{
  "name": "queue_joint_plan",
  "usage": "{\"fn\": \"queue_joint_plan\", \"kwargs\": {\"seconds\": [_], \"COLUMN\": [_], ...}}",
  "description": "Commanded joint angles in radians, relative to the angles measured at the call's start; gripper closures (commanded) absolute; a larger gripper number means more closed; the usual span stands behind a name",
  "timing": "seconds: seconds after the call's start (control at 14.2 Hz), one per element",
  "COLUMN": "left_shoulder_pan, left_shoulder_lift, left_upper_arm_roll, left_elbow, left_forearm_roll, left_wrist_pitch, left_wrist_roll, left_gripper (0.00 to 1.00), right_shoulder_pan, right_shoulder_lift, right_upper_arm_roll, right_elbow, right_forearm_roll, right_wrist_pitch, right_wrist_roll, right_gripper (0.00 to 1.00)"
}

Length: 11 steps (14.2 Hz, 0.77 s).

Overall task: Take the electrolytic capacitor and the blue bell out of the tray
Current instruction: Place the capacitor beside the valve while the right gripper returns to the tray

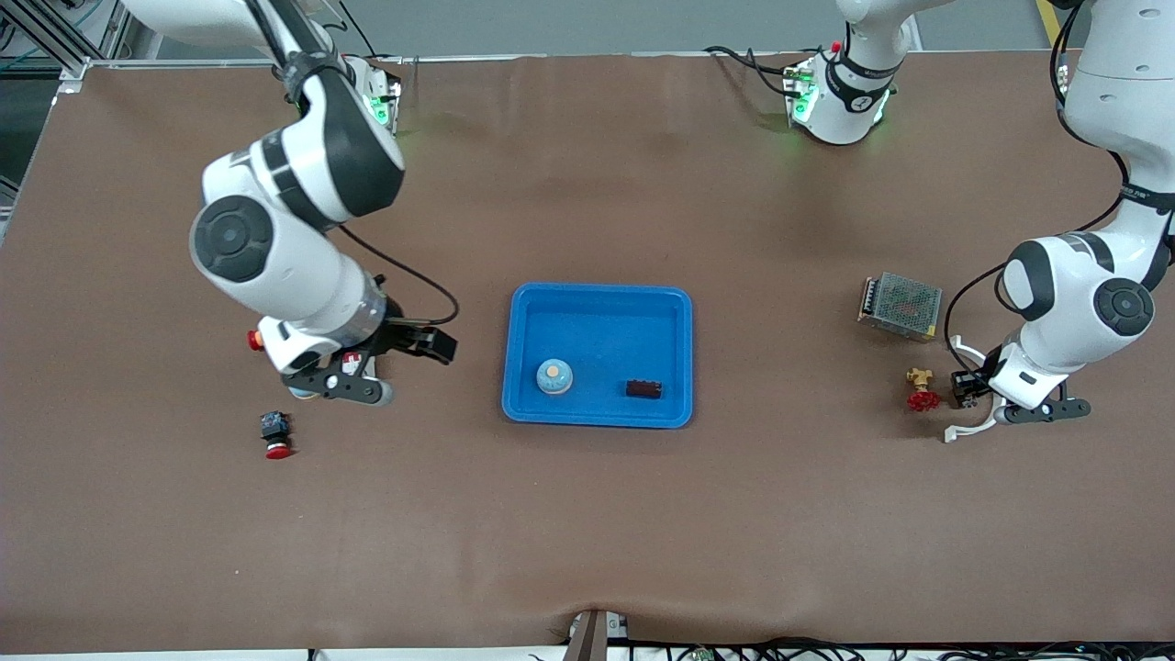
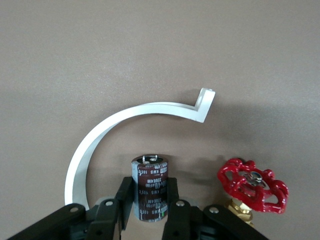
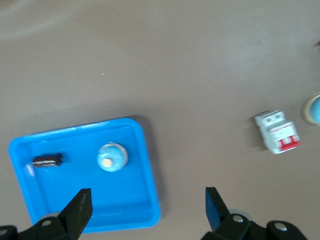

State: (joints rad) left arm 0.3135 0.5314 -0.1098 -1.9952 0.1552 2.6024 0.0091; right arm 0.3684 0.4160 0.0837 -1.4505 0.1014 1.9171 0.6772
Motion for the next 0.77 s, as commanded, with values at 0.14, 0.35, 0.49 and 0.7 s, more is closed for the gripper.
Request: {"fn": "queue_joint_plan", "kwargs": {"seconds": [0.14,0.35,0.49,0.7], "left_shoulder_pan": [0.004,0.006,0.006,0.007], "left_shoulder_lift": [0.012,0.018,0.022,0.029], "left_upper_arm_roll": [-0.004,-0.004,-0.004,-0.004], "left_elbow": [-0.016,-0.020,-0.025,-0.023], "left_forearm_roll": [0.021,0.041,0.041,0.040], "left_wrist_pitch": [0.051,0.074,0.094,0.097], "left_wrist_roll": [0.006,0.012,0.011,0.011], "left_gripper": [0.19,0.00,0.00,0.00], "right_shoulder_pan": [0.078,0.098,0.116,0.148], "right_shoulder_lift": [0.087,0.118,0.148,0.204], "right_upper_arm_roll": [-0.010,-0.012,-0.013,-0.015], "right_elbow": [0.029,0.029,0.039,0.058], "right_forearm_roll": [0.000,-0.002,-0.022,-0.034], "right_wrist_pitch": [0.103,0.126,0.132,0.157], "right_wrist_roll": [0.130,0.130,0.131,0.136], "right_gripper": [0.00,0.00,0.00,0.00]}}
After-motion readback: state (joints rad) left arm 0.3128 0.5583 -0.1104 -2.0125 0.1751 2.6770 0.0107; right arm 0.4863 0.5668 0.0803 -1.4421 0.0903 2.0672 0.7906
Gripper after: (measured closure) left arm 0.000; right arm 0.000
